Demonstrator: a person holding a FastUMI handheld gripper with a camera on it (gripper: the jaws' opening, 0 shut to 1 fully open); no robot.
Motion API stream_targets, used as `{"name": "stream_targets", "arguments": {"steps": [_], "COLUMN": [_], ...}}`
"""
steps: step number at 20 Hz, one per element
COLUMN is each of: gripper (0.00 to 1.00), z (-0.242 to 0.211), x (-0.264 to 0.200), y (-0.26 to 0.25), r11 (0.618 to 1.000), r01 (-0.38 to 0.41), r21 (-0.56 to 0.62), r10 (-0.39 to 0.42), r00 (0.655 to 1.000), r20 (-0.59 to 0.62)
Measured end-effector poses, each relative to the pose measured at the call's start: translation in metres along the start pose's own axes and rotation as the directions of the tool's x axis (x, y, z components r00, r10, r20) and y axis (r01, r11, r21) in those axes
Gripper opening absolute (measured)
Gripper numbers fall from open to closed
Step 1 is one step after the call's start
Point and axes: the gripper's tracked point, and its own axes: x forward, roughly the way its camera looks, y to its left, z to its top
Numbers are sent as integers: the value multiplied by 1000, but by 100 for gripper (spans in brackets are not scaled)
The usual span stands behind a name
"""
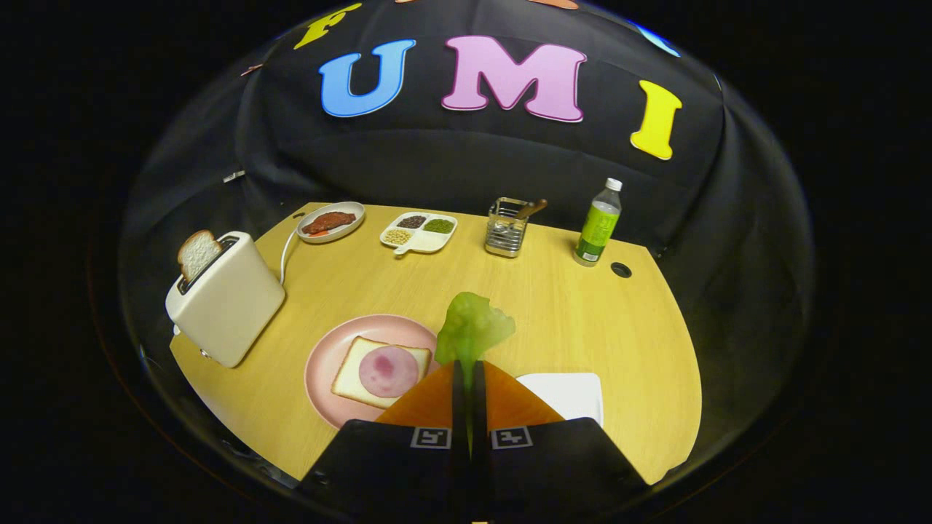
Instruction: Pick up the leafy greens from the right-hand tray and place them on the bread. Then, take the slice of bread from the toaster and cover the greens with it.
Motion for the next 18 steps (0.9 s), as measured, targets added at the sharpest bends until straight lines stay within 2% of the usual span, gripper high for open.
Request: {"name": "stream_targets", "arguments": {"steps": [14,18], "gripper": [5,15], "z": [-25,-34], "x": [53,60], "y": [88,95], "r11": [997,998], "r01": [-76,-62], "r21": [-12,-6], "r10": [74,60], "r00": [990,985], "r20": [-123,-159]}}
